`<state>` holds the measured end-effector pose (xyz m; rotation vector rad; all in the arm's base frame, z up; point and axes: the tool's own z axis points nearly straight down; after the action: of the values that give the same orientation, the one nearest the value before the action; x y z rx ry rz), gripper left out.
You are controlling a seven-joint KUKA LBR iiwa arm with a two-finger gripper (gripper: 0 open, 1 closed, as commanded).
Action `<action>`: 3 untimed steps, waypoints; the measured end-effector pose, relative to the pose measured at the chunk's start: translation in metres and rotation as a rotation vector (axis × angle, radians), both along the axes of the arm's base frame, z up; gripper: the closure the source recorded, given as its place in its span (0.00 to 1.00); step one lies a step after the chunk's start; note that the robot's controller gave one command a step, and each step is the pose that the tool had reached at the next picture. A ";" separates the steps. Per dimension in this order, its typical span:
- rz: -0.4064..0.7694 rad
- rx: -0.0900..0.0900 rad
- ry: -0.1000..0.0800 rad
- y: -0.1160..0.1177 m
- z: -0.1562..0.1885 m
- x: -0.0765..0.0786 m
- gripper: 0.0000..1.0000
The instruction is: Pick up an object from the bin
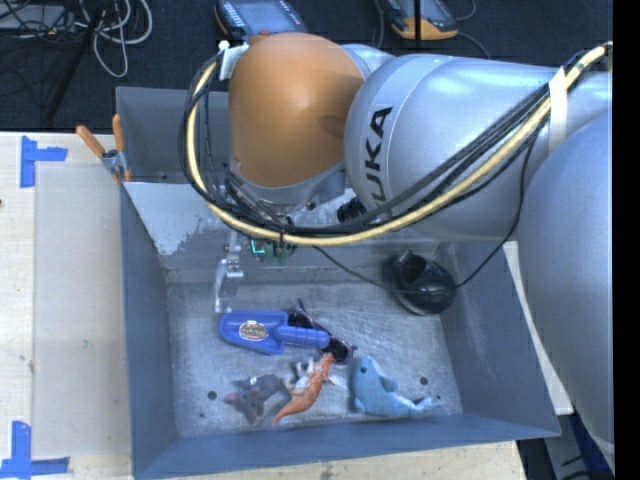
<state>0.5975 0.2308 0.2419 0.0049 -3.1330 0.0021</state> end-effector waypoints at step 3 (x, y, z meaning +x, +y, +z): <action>0.108 0.002 -0.010 -0.030 -0.129 -0.041 0.00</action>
Offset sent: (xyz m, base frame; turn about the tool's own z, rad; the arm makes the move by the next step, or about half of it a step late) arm -0.0631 -0.0321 -0.1288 -0.0669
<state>0.5570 0.2007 0.1128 0.1742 -3.1385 -0.0008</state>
